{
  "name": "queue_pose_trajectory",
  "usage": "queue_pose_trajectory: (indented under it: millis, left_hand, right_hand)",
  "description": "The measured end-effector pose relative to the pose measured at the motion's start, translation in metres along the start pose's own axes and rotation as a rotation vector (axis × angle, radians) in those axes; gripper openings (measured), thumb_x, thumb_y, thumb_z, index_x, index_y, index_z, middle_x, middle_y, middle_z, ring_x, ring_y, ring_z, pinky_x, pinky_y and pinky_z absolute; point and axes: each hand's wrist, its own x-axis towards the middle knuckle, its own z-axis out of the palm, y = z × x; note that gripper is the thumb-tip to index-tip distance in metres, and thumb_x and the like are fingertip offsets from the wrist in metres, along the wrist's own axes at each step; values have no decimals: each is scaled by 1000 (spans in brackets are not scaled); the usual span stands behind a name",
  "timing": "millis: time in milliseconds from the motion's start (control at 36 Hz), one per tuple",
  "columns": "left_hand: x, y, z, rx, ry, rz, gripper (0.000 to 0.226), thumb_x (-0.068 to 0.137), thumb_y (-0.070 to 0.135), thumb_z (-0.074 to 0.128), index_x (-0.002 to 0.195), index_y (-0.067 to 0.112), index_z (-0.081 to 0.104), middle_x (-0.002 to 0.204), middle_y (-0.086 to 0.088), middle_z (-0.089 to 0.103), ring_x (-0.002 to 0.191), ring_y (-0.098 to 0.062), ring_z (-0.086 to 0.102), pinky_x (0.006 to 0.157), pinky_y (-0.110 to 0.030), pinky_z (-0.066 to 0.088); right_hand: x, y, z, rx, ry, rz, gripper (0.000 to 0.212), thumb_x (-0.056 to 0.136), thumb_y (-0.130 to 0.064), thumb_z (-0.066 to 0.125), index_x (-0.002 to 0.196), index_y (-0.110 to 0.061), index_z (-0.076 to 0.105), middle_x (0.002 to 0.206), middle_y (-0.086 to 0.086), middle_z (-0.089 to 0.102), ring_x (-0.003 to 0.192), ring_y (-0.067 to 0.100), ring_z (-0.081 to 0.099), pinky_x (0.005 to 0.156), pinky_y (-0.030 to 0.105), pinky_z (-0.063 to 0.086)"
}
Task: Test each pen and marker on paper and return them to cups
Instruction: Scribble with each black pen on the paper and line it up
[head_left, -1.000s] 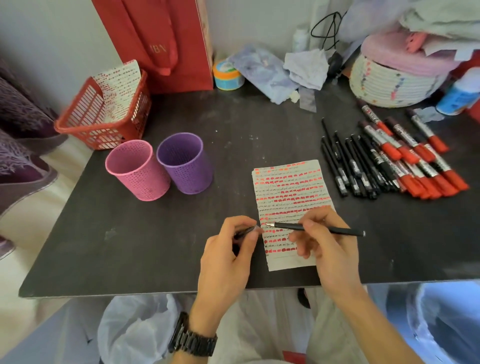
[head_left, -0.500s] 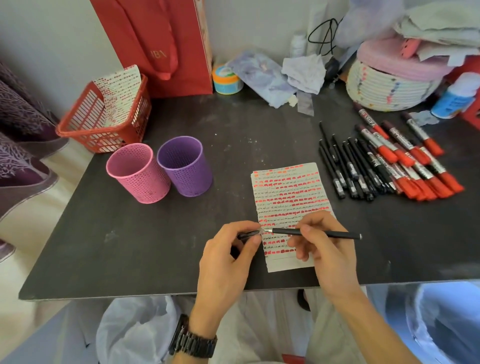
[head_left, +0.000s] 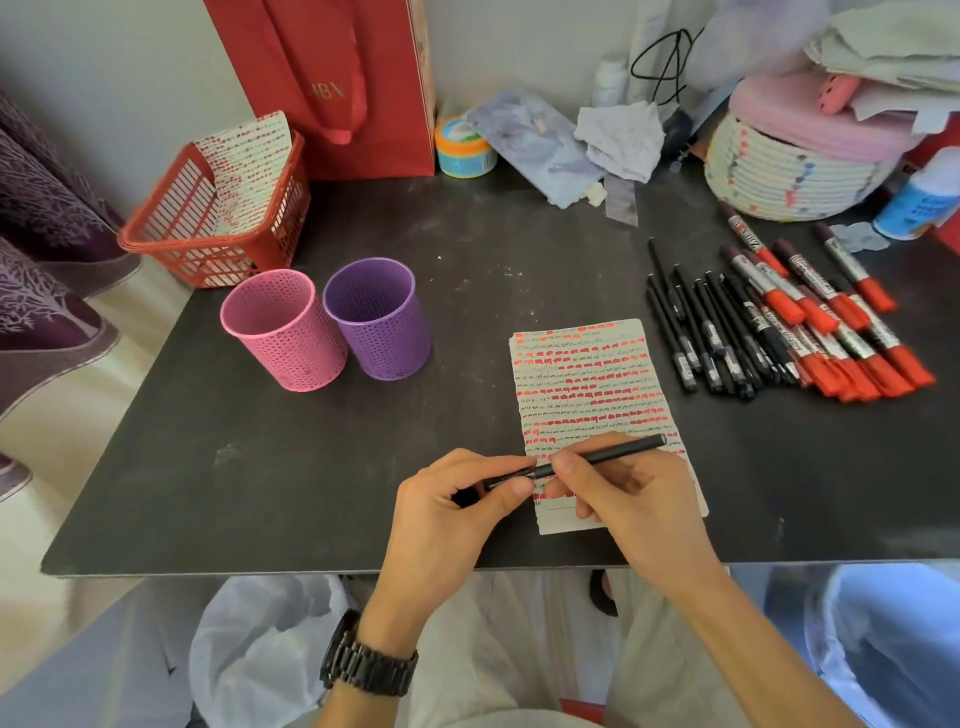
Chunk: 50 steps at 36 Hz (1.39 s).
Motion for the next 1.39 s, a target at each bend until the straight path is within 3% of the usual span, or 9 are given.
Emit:
queue_pose_trajectory:
  millis: [278,361,500,556,667,944,1083,1250,1389]
  left_hand:
    - [-2,4,0,105,48,34,21,85,45,68,106,44,76,97,16,72,93,-12,67,75,-13,48]
    - [-3,3,3,139,181,19,15,89,34,73,101,42,76,97,19,72,95,-9,67,77,-13,48]
    - [-10,-5,-8,356,520,-69,11,87,31,73,93,40,72,91,23,66,93,0,58,76,-11,43]
    - [-14,-12,-16,487,629,-94,12,86,24,77,93,33,74,88,17,61,85,-6,48,76,-18,40]
    - [-20,-24,-30,714,719,-139,7,86,19,79,91,20,75,80,-3,64,79,-34,55,73,-45,48]
    - [-23,-21,-33,848,660,-122,34,87,42,56,103,18,74,91,-9,65,84,-40,59,74,-49,47]
    - [-26,-23,-34,876,637,-116,36,88,43,55,108,17,71,98,-9,64,88,-38,57,74,-48,46]
    - [-17,-19,-17,933,513,163,32,87,36,57,108,16,70,116,-5,61,106,-31,56,80,-48,49]
    - [11,-3,11,857,262,314,25,90,31,68,113,24,71,125,2,63,119,-23,60,94,-43,52]
  right_hand:
    - [1,3,4,-81,32,-26,22,82,-64,69,93,-45,73,78,-10,76,67,6,70,59,17,53]
    - [1,6,7,-218,12,-59,22,84,-66,59,96,-49,67,84,-16,75,75,10,70,63,22,55]
    - [-1,10,9,-312,-10,-106,26,86,-67,56,99,-46,64,88,-21,73,79,7,68,63,11,49]
    - [0,11,8,-314,-7,-113,26,87,-67,55,100,-46,64,87,-21,72,79,7,68,63,13,50]
    - [-2,11,9,-317,13,-142,20,88,-60,56,99,-45,63,87,-22,71,77,8,67,62,15,51]
    - [-5,12,10,-201,154,-217,14,88,-47,62,98,-39,65,90,-20,70,79,11,67,61,16,51]
    - [-5,12,7,-113,162,-166,11,89,-38,67,99,-41,64,91,-12,70,75,16,67,61,36,58]
    - [4,3,-6,-88,113,-77,27,96,-15,69,98,-41,64,89,-6,71,61,13,65,59,23,52]
    - [33,-15,-41,-415,74,-71,24,96,-30,66,103,-50,56,97,-24,69,76,7,70,64,20,56]
